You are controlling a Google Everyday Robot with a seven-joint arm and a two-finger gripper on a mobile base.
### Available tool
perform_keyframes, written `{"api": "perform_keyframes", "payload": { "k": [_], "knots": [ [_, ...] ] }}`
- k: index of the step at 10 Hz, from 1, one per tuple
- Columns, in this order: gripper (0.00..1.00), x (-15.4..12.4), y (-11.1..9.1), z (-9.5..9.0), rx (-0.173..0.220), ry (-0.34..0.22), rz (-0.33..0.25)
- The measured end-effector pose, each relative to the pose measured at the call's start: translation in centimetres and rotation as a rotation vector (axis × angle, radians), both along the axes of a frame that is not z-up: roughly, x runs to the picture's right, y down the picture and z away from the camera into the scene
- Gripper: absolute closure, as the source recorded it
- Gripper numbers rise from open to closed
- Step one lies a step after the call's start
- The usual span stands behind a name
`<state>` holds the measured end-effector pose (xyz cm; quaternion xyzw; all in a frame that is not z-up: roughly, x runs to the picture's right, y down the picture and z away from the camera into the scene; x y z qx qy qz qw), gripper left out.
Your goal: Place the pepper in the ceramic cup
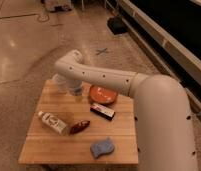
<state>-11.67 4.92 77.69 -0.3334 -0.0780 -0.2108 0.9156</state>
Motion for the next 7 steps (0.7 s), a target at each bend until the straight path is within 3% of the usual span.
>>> {"api": "perform_keyframes", "payload": {
  "k": [2, 4, 5, 6, 7],
  "knots": [
    [0.6, -0.2, 0.6, -0.4, -0.018, -0.016, -0.006],
    [0.39, -0.4, 2.7, 0.2, -0.051, -0.04, -0.013],
    [0.31, -0.4, 3.9, 0.9, -0.065, -0.052, -0.009],
    [0.22, -0.1, 6.3, 2.3, -0.097, -0.065, -0.004],
    [0.2, 0.2, 8.0, 3.3, -0.125, -0.074, 0.001]
  ]
}}
